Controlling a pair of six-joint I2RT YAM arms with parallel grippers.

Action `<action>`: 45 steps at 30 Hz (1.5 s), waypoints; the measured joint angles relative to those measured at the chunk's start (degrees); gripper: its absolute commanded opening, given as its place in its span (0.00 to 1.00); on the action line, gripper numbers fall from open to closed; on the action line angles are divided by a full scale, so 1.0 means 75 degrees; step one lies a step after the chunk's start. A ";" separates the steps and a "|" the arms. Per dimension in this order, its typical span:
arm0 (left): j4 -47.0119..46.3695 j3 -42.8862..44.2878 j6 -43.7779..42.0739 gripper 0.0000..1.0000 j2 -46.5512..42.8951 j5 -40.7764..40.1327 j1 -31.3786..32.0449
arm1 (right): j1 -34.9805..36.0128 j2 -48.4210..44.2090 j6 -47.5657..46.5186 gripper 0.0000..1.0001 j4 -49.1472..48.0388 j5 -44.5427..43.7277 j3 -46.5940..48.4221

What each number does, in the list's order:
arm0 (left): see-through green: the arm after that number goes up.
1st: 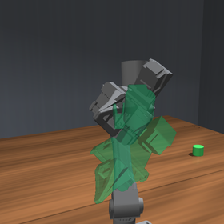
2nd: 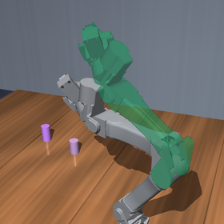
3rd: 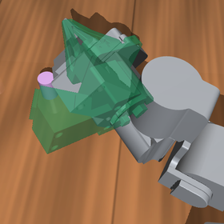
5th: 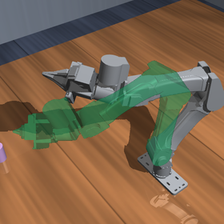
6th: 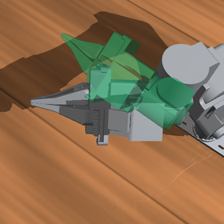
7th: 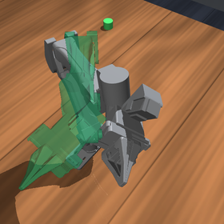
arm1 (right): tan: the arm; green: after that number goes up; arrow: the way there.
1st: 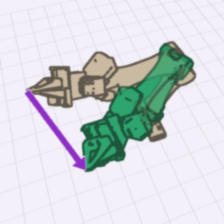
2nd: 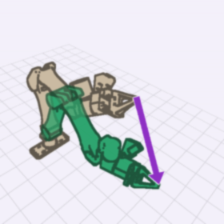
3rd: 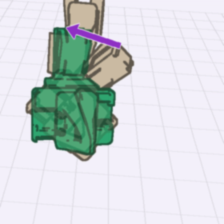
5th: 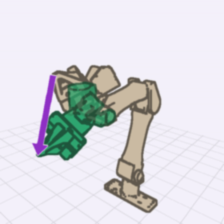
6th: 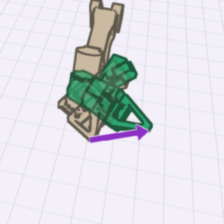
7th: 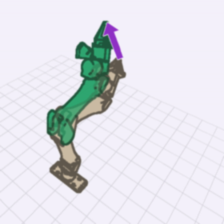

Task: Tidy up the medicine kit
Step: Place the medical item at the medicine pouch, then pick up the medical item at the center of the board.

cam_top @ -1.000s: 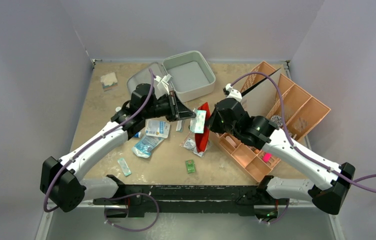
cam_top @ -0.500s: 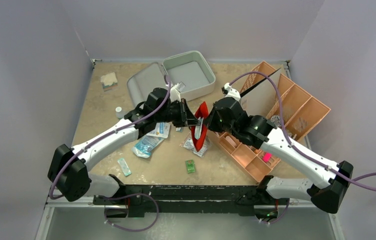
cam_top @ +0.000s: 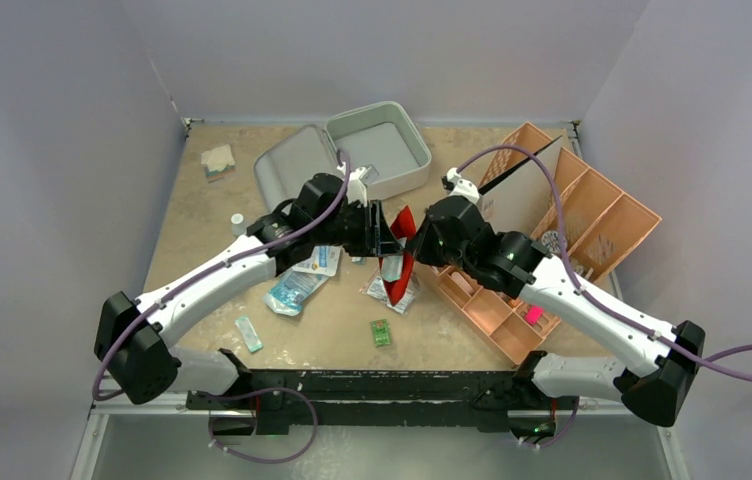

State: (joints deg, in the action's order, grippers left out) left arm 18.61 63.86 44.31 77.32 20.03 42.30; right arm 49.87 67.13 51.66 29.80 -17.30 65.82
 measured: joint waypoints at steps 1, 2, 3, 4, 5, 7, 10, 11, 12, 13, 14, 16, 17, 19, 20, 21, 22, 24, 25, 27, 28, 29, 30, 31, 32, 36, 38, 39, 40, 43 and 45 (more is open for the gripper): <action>0.0067 0.0032 -0.0058 0.43 -0.0041 0.0020 0.0003 | 0.0000 -0.0003 0.0000 0.00 -0.0006 0.0000 -0.0047; 0.0117 0.0064 -0.0093 0.49 -0.0105 0.0038 0.0009 | 0.0000 -0.0003 0.0000 0.00 -0.0003 0.0003 -0.0085; 0.0166 0.0093 -0.0137 0.52 -0.0189 0.0044 0.0015 | 0.0000 -0.0003 0.0000 0.00 0.0000 0.0003 -0.0134; 0.0204 0.0119 -0.0201 0.54 -0.0294 0.0050 0.0015 | 0.0000 0.0000 0.0000 0.00 0.0006 0.0003 -0.0184; 0.0248 0.0149 -0.0242 0.55 -0.0393 0.0055 0.0017 | 0.0000 0.0000 0.0000 0.00 0.0020 0.0003 -0.0216; 0.0318 0.0224 -0.0306 0.56 -0.0624 0.0044 0.0017 | 0.0000 0.0000 -0.0003 0.00 0.0047 0.0003 -0.0242; 0.0458 0.0329 -0.0466 0.57 -0.0947 -0.0076 0.0017 | 0.0000 0.0000 -0.0006 0.00 0.0044 0.0006 -0.0242; 0.0516 0.0361 -0.0522 0.57 -0.1040 -0.0189 0.0017 | 0.0000 0.0000 -0.0006 0.00 0.0041 0.0006 -0.0242; 0.0574 0.0388 -0.0597 0.57 -0.1087 -0.0277 0.0017 | 0.0000 -0.0003 -0.0006 0.00 0.0041 0.0006 -0.0242; 0.0699 0.0437 -0.0673 0.57 -0.1116 -0.0405 0.0015 | 0.0000 -0.0003 -0.0009 0.00 0.0044 0.0012 -0.0242; 0.0851 0.0490 -0.0752 0.57 -0.1119 -0.0545 0.0015 | 0.0000 -0.0003 -0.0012 0.00 0.0044 0.0020 -0.0242; 0.1274 0.0632 -0.0924 0.57 -0.1043 -0.0851 0.0015 | 0.0000 -0.0017 -0.0035 0.00 0.0047 0.0035 -0.0242; 0.1507 0.0729 -0.1014 0.57 -0.0970 -0.1000 0.0015 | 0.0000 -0.0038 -0.0052 0.00 0.0061 0.0035 -0.0242; 0.1999 0.0982 -0.1221 0.56 -0.0726 -0.1370 0.0009 | 0.0000 -0.0128 -0.0099 0.00 0.0122 0.0038 -0.0242; 0.2218 0.1093 -0.1323 0.56 -0.0586 -0.1547 -0.0017 | 0.0000 -0.0219 -0.0131 0.00 0.0166 0.0038 -0.0242; 0.2372 0.1163 -0.1419 0.55 -0.0475 -0.1676 -0.0044 | 0.0000 -0.0335 -0.0169 0.00 0.0210 0.0032 -0.0242; 0.2541 0.1221 -0.1495 0.54 -0.0341 -0.1798 -0.0096 | 0.0000 -0.0469 -0.0192 0.00 0.0230 0.0029 -0.0242; 0.2783 0.1253 -0.1623 0.52 -0.0099 -0.1909 -0.0277 | 0.0000 -0.0740 -0.0227 0.00 0.0286 0.0000 -0.0242; 0.2847 0.1253 -0.1652 0.52 0.0003 -0.1923 -0.0370 | 0.0000 -0.0915 -0.0242 0.00 0.0323 -0.0020 -0.0242; 0.2935 0.1253 -0.1670 0.50 0.0286 -0.1941 -0.0621 | 0.0000 -0.1157 -0.0259 0.00 0.0379 -0.0044 -0.0242; 0.2940 0.1253 -0.1670 0.50 0.0440 -0.1944 -0.0731 | 0.0000 -0.1271 -0.0280 0.00 0.0393 -0.0055 -0.0254; 0.2932 0.1253 -0.1673 0.49 0.0571 -0.1944 -0.0813 | 0.0000 -0.1335 -0.0294 0.00 0.0405 -0.0076 -0.0262; 0.2923 0.1262 -0.1690 0.49 0.0749 -0.1947 -0.0915 | 0.0000 -0.1411 -0.0309 0.00 0.0411 -0.0105 -0.0294; 0.2920 0.1303 -0.1725 0.48 0.0979 -0.1964 -0.1003 | 0.0000 -0.1469 -0.0326 0.00 0.0434 -0.0119 -0.0329; 0.2908 0.1355 -0.1798 0.47 0.1221 -0.1979 -0.1061 | 0.0000 -0.1513 -0.0356 0.00 0.0469 -0.0140 -0.0356; 0.2859 0.1664 -0.1996 0.43 0.2209 -0.2162 -0.1125 | 0.0000 -0.1667 -0.0423 0.00 0.0562 -0.0163 -0.0472; 0.2841 0.1824 -0.2049 0.41 0.2649 -0.2259 -0.1125 | 0.0000 -0.1772 -0.0446 0.00 0.0580 -0.0166 -0.0513; 0.2830 0.1883 -0.2063 0.41 0.2804 -0.2302 -0.1125 | 0.0000 -0.1824 -0.0455 0.00 0.0583 -0.0166 -0.0539; 0.2818 0.1958 -0.2078 0.40 0.2970 -0.2337 -0.1125 | 0.0000 -0.1874 -0.0466 0.00 0.0589 -0.0166 -0.0551; 0.2710 0.2139 -0.2133 0.37 0.3386 -0.2430 -0.1125 | 0.0000 -0.2014 -0.0504 0.00 0.0612 -0.0166 -0.0562; 0.2640 0.2259 -0.2194 0.36 0.3640 -0.2480 -0.1125 | 0.0000 -0.2072 -0.0525 0.00 0.0609 -0.0163 -0.0565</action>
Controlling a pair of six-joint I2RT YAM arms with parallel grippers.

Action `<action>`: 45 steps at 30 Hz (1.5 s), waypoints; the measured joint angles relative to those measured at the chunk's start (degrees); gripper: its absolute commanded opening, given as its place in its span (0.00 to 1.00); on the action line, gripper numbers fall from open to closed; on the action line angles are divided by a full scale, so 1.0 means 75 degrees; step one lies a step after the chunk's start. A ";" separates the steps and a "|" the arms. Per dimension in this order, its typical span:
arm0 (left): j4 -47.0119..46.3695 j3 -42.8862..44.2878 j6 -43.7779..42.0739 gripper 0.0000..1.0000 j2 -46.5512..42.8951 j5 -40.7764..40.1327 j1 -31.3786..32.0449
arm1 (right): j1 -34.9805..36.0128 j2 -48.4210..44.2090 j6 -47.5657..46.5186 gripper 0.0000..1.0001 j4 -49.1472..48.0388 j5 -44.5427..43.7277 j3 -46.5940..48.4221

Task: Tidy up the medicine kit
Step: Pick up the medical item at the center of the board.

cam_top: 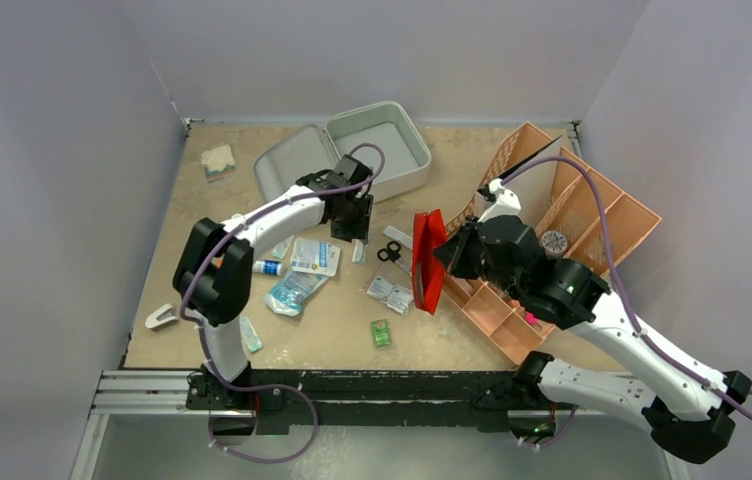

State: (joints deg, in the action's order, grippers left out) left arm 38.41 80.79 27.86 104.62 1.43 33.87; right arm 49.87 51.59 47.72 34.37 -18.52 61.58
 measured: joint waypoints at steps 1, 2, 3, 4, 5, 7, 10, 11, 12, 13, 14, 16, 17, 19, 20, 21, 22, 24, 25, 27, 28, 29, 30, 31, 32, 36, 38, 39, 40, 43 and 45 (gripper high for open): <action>-0.0032 0.0067 -0.0015 0.35 0.0149 -0.0023 0.0000 | 0.0000 -0.0029 -0.0006 0.00 -0.0006 0.0006 -0.0006; -0.0064 0.0131 -0.0044 0.35 0.0303 -0.0035 0.0000 | 0.0000 -0.0047 -0.0020 0.00 -0.0023 0.0006 -0.0023; -0.0090 0.0192 -0.0067 0.35 0.0449 -0.0044 0.0000 | 0.0000 -0.0050 -0.0026 0.00 -0.0032 0.0012 -0.0035; -0.0137 0.0236 -0.0082 0.36 0.0600 -0.0055 0.0000 | 0.0000 -0.0050 -0.0029 0.00 -0.0052 0.0017 -0.0047; -0.0163 0.0265 -0.0090 0.36 0.0714 -0.0058 0.0000 | 0.0000 -0.0047 -0.0029 0.00 -0.0087 0.0026 -0.0085; -0.0189 0.0329 -0.0114 0.36 0.0968 -0.0061 0.0000 | 0.0000 -0.0047 -0.0029 0.00 -0.0102 0.0032 -0.0154; -0.0189 0.0408 -0.0189 0.36 0.1256 -0.0079 0.0000 | 0.0000 -0.0038 -0.0029 0.00 -0.0105 0.0038 -0.0219; -0.0184 0.0434 -0.0207 0.36 0.1314 -0.0114 0.0000 | 0.0000 -0.0035 -0.0032 0.00 -0.0108 0.0038 -0.0227; -0.0189 0.0452 -0.0224 0.35 0.1346 -0.0149 0.0000 | 0.0000 -0.0035 -0.0032 0.00 -0.0108 0.0038 -0.0230; -0.0187 0.0475 -0.0259 0.34 0.1376 -0.0192 0.0000 | 0.0000 -0.0035 -0.0032 0.00 -0.0108 0.0038 -0.0230; -0.0187 0.0501 -0.0271 0.34 0.1402 -0.0233 0.0000 | 0.0000 -0.0035 -0.0032 0.00 -0.0111 0.0038 -0.0230; -0.0195 0.0554 -0.0291 0.33 0.1448 -0.0294 0.0000 | 0.0000 -0.0035 -0.0032 0.00 -0.0111 0.0038 -0.0230; -0.0195 0.0560 -0.0306 0.33 0.1466 -0.0315 0.0000 | 0.0000 -0.0032 -0.0032 0.00 -0.0111 0.0038 -0.0230; -0.0195 0.0560 -0.0335 0.33 0.1498 -0.0341 0.0000 | 0.0000 -0.0029 -0.0035 0.00 -0.0114 0.0038 -0.0230; -0.0198 0.0560 -0.0344 0.32 0.1527 -0.0350 0.0000 | 0.0000 -0.0029 -0.0035 0.00 -0.0111 0.0038 -0.0230; -0.0198 0.0560 -0.0347 0.32 0.1556 -0.0353 0.0000 | 0.0000 -0.0029 -0.0035 0.00 -0.0114 0.0038 -0.0230; -0.0198 0.0560 -0.0376 0.30 0.1580 -0.0353 0.0000 | 0.0000 -0.0029 -0.0035 0.00 -0.0114 0.0041 -0.0230; -0.0198 0.0560 -0.0420 0.27 0.1603 -0.0344 0.0000 | 0.0000 -0.0026 -0.0035 0.00 -0.0114 0.0050 -0.0230; -0.0201 0.0560 -0.0443 0.23 0.1603 -0.0341 0.0000 | 0.0000 -0.0020 -0.0035 0.00 -0.0114 0.0064 -0.0230; -0.0204 0.0560 -0.0475 0.14 0.1603 -0.0329 0.0000 | 0.0000 0.0000 -0.0038 0.00 -0.0114 0.0067 -0.0230; -0.0201 0.0560 -0.0484 0.10 0.1603 -0.0315 0.0000 | 0.0000 0.0020 -0.0041 0.00 -0.0117 0.0070 -0.0230; -0.0201 0.0560 -0.0498 0.06 0.1603 -0.0300 0.0000 | 0.0000 0.0041 -0.0047 0.00 -0.0111 0.0082 -0.0230; -0.0198 0.0560 -0.0522 0.02 0.1603 -0.0291 0.0000 | 0.0000 0.0061 -0.0052 0.00 -0.0111 0.0087 -0.0230; -0.0198 0.0560 -0.0542 0.00 0.1603 -0.0289 0.0000 | 0.0000 0.0076 -0.0055 0.00 -0.0111 0.0093 -0.0230; -0.0198 0.0560 -0.0571 0.00 0.1603 -0.0286 0.0000 | 0.0000 0.0085 -0.0058 0.00 -0.0105 0.0093 -0.0230; -0.0201 0.0472 -0.0597 0.00 0.1504 -0.0198 0.0000 | 0.0000 0.0085 -0.0061 0.00 -0.0108 0.0093 -0.0230; -0.0149 0.0332 -0.0595 0.00 0.1320 -0.0125 0.0000 | 0.0000 0.0085 -0.0061 0.00 -0.0111 0.0111 -0.0230; -0.0131 0.0312 -0.0592 0.00 0.1172 -0.0102 0.0000 | 0.0000 0.0085 -0.0061 0.00 -0.0117 0.0143 -0.0230; -0.0128 0.0280 -0.0586 0.00 0.1023 -0.0073 0.0000 | 0.0000 0.0087 -0.0061 0.00 -0.0117 0.0169 -0.0230; -0.0096 0.0224 -0.0560 0.00 0.0484 0.0026 0.0000 | 0.0000 0.0192 -0.0061 0.00 -0.0111 0.0216 -0.0224; -0.0099 0.0198 -0.0501 0.00 0.0090 0.0079 0.0000 | 0.0000 0.0361 -0.0061 0.00 -0.0096 0.0230 -0.0207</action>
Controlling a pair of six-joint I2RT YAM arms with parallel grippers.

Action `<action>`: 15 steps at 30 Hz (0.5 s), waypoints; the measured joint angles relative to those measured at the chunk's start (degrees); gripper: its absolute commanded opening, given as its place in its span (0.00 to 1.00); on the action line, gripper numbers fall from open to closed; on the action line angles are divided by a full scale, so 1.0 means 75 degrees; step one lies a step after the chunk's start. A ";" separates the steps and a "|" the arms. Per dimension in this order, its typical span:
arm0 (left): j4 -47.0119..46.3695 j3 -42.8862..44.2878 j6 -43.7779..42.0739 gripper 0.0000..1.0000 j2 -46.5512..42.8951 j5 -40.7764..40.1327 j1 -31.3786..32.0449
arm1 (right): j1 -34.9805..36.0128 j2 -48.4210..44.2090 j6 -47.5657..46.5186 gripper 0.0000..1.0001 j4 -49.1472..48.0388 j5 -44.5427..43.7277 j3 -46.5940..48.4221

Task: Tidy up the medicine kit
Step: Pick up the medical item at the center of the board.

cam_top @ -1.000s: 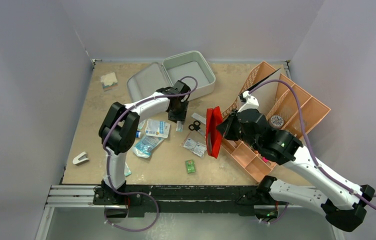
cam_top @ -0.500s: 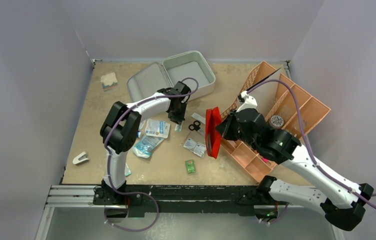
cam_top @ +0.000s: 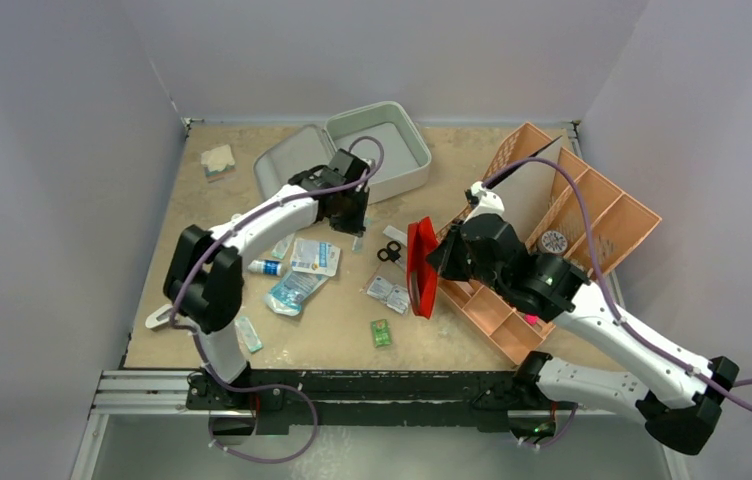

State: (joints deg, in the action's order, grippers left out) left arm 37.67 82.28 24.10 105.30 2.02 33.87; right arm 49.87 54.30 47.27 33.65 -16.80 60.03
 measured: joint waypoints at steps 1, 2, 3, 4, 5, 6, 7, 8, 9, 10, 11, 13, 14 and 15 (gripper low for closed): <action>-0.0003 -0.0044 0.0044 0.00 -0.0254 0.0026 0.0000 | 0.0000 0.0087 0.0000 0.00 0.0003 0.0003 0.0006; 0.0003 -0.0082 0.0055 0.00 -0.0472 0.0041 0.0000 | 0.0000 0.0152 0.0003 0.00 0.0006 0.0009 0.0006; 0.0029 -0.0105 0.0073 0.00 -0.0659 0.0052 0.0000 | 0.0000 0.0216 0.0003 0.00 0.0009 0.0009 0.0006; 0.0029 -0.0140 0.0093 0.00 -0.0866 0.0073 0.0000 | 0.0000 0.0254 0.0006 0.00 0.0006 0.0015 0.0006; 0.0038 -0.0178 0.0111 0.00 -0.1070 0.0090 0.0000 | 0.0000 0.0277 0.0006 0.00 -0.0003 0.0023 0.0006; 0.0050 -0.0219 0.0125 0.00 -0.1279 0.0119 0.0000 | 0.0000 0.0297 0.0009 0.00 -0.0012 0.0038 0.0006; 0.0055 -0.0256 0.0143 0.00 -0.1440 0.0160 0.0000 | 0.0000 0.0315 0.0012 0.00 -0.0026 0.0041 0.0006; 0.0020 -0.0335 0.0192 0.00 -0.1652 0.0271 -0.0012 | 0.0000 0.0347 0.0015 0.00 -0.0035 0.0055 0.0006; 0.0015 -0.0417 0.0251 0.00 -0.1871 0.0411 -0.0023 | 0.0000 0.0379 0.0020 0.00 -0.0050 0.0070 0.0006; 0.0009 -0.0504 0.0321 0.00 -0.2119 0.0603 -0.0044 | 0.0000 0.0428 0.0032 0.00 -0.0070 0.0111 0.0009; 0.0000 -0.0565 0.0376 0.00 -0.2311 0.0749 -0.0052 | 0.0000 0.0493 0.0041 0.00 -0.0085 0.0137 0.0009; -0.0067 -0.0691 0.0565 0.00 -0.2774 0.1166 -0.0067 | 0.0000 0.0629 0.0067 0.00 -0.0111 0.0178 0.0009; -0.0087 -0.0720 0.0641 0.00 -0.2952 0.1323 -0.0076 | 0.0000 0.0702 0.0087 0.00 -0.0125 0.0184 0.0009; -0.0149 -0.0761 0.0746 0.00 -0.3171 0.1547 -0.0087 | 0.0000 0.0761 0.0099 0.00 -0.0140 0.0189 0.0009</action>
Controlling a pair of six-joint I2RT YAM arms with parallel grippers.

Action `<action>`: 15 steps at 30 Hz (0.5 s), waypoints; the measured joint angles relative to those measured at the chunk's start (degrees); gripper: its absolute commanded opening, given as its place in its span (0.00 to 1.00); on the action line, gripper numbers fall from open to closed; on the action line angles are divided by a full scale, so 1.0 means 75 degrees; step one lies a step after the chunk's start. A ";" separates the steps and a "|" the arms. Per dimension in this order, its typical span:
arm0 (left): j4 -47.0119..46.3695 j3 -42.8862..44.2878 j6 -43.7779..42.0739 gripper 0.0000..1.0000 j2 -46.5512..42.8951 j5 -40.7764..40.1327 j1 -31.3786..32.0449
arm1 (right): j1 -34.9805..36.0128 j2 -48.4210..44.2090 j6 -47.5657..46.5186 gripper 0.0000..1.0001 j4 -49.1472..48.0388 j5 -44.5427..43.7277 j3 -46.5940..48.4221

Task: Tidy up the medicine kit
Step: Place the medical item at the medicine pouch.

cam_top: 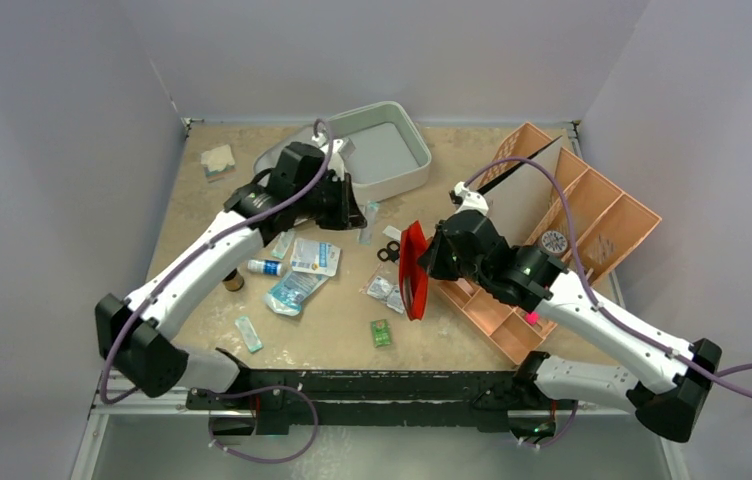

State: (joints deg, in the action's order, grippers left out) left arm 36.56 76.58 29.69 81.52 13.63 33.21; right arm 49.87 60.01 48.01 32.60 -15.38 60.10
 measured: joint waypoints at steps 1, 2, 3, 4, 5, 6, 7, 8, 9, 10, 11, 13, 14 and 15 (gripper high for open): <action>-0.0090 -0.0052 0.0125 0.00 -0.0219 0.0216 -0.0009 | 0.0000 0.0058 0.0015 0.00 -0.0006 0.0009 0.0003; -0.0154 -0.0087 0.0207 0.00 -0.0385 0.0388 -0.0012 | 0.0000 0.0117 0.0041 0.00 -0.0012 0.0017 0.0009; -0.0265 -0.0149 0.0367 0.00 -0.0618 0.0650 -0.0012 | 0.0000 0.0187 0.0064 0.00 -0.0023 0.0020 0.0017; -0.0335 -0.0187 0.0469 0.00 -0.0764 0.0807 -0.0012 | 0.0000 0.0268 0.0087 0.00 -0.0041 0.0035 0.0041; -0.0408 -0.0230 0.0583 0.00 -0.0930 0.1003 -0.0012 | 0.0000 0.0329 0.0105 0.00 -0.0047 0.0052 0.0061; -0.0536 -0.0312 0.0731 0.00 -0.1102 0.1204 -0.0012 | 0.0000 0.0425 0.0125 0.00 -0.0058 0.0064 0.0105; -0.0624 -0.0396 0.0874 0.00 -0.1250 0.1376 -0.0012 | 0.0000 0.0501 0.0143 0.00 -0.0079 0.0079 0.0131; -0.0705 -0.0478 0.0991 0.00 -0.1373 0.1513 -0.0012 | 0.0000 0.0557 0.0157 0.00 -0.0111 0.0096 0.0146; -0.0845 -0.0603 0.1180 0.00 -0.1515 0.1699 -0.0012 | 0.0000 0.0609 0.0181 0.00 -0.0140 0.0143 0.0160; -0.0950 -0.0697 0.1303 0.00 -0.1606 0.1824 -0.0012 | 0.0000 0.0659 0.0207 0.00 -0.0166 0.0172 0.0181; -0.1078 -0.0807 0.1445 0.00 -0.1693 0.1976 -0.0015 | 0.0000 0.0702 0.0242 0.00 -0.0207 0.0192 0.0198; -0.1402 -0.1064 0.1772 0.00 -0.1818 0.2244 -0.0015 | 0.0000 0.0764 0.0318 0.00 -0.0294 0.0213 0.0221; -0.1518 -0.1166 0.1912 0.00 -0.1842 0.2352 -0.0015 | 0.0000 0.0778 0.0353 0.00 -0.0338 0.0219 0.0227; -0.1676 -0.1297 0.2046 0.00 -0.1859 0.2477 -0.0015 | 0.0000 0.0787 0.0405 0.00 -0.0396 0.0221 0.0227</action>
State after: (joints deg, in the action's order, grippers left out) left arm 23.99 66.85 45.04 67.57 32.21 33.10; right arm 49.87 65.91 51.05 29.63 -13.72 61.80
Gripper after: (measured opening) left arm 0.004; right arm 0.008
